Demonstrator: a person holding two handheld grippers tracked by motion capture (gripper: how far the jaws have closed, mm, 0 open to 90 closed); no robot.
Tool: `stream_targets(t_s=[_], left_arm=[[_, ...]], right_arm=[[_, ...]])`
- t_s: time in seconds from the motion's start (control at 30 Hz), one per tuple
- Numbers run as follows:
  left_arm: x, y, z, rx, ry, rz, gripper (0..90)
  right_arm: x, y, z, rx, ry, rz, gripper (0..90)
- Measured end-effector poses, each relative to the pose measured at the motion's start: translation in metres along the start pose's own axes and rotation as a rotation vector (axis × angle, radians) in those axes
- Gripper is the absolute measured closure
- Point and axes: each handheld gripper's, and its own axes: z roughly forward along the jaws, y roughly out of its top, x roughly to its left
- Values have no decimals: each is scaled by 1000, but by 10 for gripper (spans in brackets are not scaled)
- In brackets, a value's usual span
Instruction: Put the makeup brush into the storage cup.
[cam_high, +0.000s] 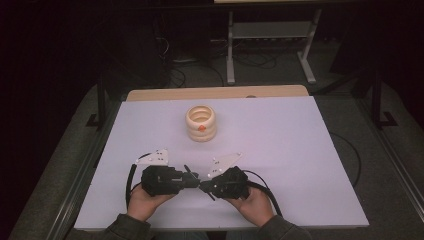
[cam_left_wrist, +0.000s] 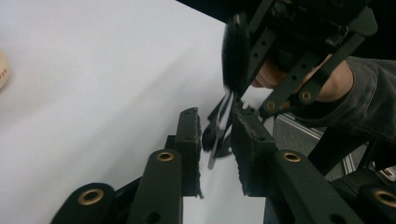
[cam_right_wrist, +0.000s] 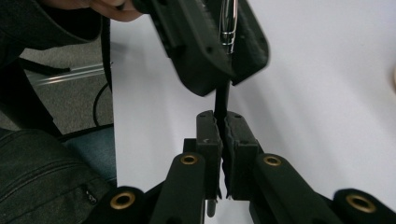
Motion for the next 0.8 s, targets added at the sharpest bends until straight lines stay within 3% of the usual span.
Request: stream_targets(t_s=[0.17,0.3,0.43,0.8], left_arm=[[0,-3,-3,16,30,8,665],[-2,-5,-2,49,91,34,632],[0,-7,-4,77,125,48,615],[7,-15,-9,87,200,33,575]], right_arm=[[-6,-5,-3,-3,-4,41,850],[-14,-10,-6,-13,8,97,850],[-19,-13,-9,-18,10,142,850],[-30,-19,-14,-23,8,174,850]])
